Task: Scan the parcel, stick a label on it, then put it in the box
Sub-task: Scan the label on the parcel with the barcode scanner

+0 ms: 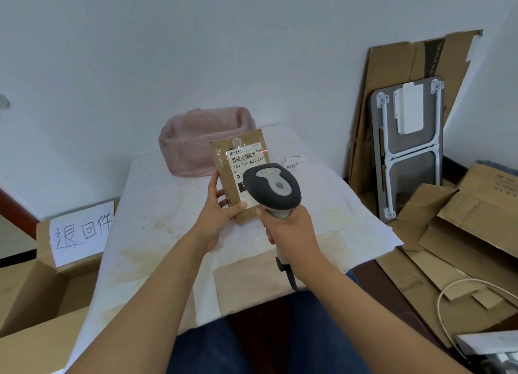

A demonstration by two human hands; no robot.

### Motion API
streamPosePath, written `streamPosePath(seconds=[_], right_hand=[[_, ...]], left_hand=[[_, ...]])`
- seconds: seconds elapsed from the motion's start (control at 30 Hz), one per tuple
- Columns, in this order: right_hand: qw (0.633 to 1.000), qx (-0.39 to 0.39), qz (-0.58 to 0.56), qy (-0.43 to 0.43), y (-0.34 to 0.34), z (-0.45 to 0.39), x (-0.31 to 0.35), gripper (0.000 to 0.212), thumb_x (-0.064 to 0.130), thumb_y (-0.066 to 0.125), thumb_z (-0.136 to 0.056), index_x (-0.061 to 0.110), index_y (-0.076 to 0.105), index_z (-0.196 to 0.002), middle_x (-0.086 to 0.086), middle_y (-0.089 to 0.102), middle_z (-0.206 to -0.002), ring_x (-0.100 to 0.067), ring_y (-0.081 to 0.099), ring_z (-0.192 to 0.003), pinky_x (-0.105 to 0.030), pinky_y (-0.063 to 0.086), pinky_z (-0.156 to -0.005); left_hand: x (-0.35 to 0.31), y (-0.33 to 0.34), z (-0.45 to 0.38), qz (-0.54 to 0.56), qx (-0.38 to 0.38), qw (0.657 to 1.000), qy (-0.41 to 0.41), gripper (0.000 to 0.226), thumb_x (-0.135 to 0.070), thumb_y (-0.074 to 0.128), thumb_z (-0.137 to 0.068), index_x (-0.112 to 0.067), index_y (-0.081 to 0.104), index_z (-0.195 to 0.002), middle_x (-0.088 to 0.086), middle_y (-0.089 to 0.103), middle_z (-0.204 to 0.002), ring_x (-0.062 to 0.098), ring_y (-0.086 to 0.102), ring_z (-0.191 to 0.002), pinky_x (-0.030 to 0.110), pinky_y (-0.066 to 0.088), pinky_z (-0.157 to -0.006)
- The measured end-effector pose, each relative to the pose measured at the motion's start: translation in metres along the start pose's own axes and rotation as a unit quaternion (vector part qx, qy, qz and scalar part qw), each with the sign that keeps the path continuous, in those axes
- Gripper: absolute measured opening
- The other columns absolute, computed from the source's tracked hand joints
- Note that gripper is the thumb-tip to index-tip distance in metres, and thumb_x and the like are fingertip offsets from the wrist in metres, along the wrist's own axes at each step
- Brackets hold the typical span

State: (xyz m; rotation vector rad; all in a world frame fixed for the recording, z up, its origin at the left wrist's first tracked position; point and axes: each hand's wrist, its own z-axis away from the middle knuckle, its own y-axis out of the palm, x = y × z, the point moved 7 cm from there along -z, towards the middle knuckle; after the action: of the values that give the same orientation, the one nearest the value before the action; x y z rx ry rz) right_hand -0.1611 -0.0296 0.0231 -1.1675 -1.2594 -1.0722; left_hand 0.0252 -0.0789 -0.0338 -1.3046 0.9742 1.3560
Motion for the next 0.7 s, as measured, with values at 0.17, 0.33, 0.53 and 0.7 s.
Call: streamPosePath(seconds=[0.17,0.33,0.53,0.7], right_hand=[[1.000,-0.005,0.020,-0.008,0.0006,-0.0019,-0.0022,0.029,0.022,0.068,-0.086,0.028,0.049,-0.065,0.014,0.047,-0.035,-0.004,0.042,-0.037,-0.019,0.038,-0.050],[0.999,0.004,0.051,-0.017,-0.0006,-0.0037,-0.0012,0.029,0.021,0.066,-0.086,0.029,0.051,-0.063,0.017,0.050,-0.037,-0.002,0.044,-0.037,-0.013,0.036,-0.047],[0.998,0.018,0.055,-0.021,-0.0011,-0.0032,-0.0010,0.015,0.021,0.066,-0.084,0.006,0.069,-0.086,0.010,0.051,-0.036,-0.004,0.046,-0.037,-0.015,0.040,-0.045],[0.998,0.009,0.053,-0.013,-0.0011,-0.0043,-0.0023,0.025,0.023,0.067,-0.086,0.022,0.055,-0.065,0.013,0.050,-0.036,-0.003,0.044,-0.036,-0.017,0.039,-0.046]], left_hand=[[0.0009,0.0000,-0.0023,-0.002,0.001,1.000,-0.004,0.103,-0.007,0.076,-0.083,-0.051,0.011,-0.150,-0.017,0.048,-0.117,0.010,0.056,-0.108,0.035,0.054,-0.088],[0.0012,-0.0003,-0.0032,-0.001,0.002,1.000,-0.007,0.104,-0.008,0.077,-0.082,-0.051,0.010,-0.150,-0.012,0.048,-0.123,0.017,0.056,-0.113,0.042,0.054,-0.094],[0.0021,-0.0008,-0.0031,0.001,0.001,1.000,-0.007,0.104,-0.008,0.077,-0.082,-0.052,0.011,-0.150,-0.019,0.049,-0.118,0.014,0.056,-0.112,0.040,0.055,-0.091],[0.0010,-0.0005,-0.0021,0.001,-0.002,1.000,-0.010,0.104,-0.008,0.076,-0.083,-0.052,0.011,-0.150,-0.009,0.049,-0.127,0.021,0.056,-0.117,0.044,0.054,-0.095]])
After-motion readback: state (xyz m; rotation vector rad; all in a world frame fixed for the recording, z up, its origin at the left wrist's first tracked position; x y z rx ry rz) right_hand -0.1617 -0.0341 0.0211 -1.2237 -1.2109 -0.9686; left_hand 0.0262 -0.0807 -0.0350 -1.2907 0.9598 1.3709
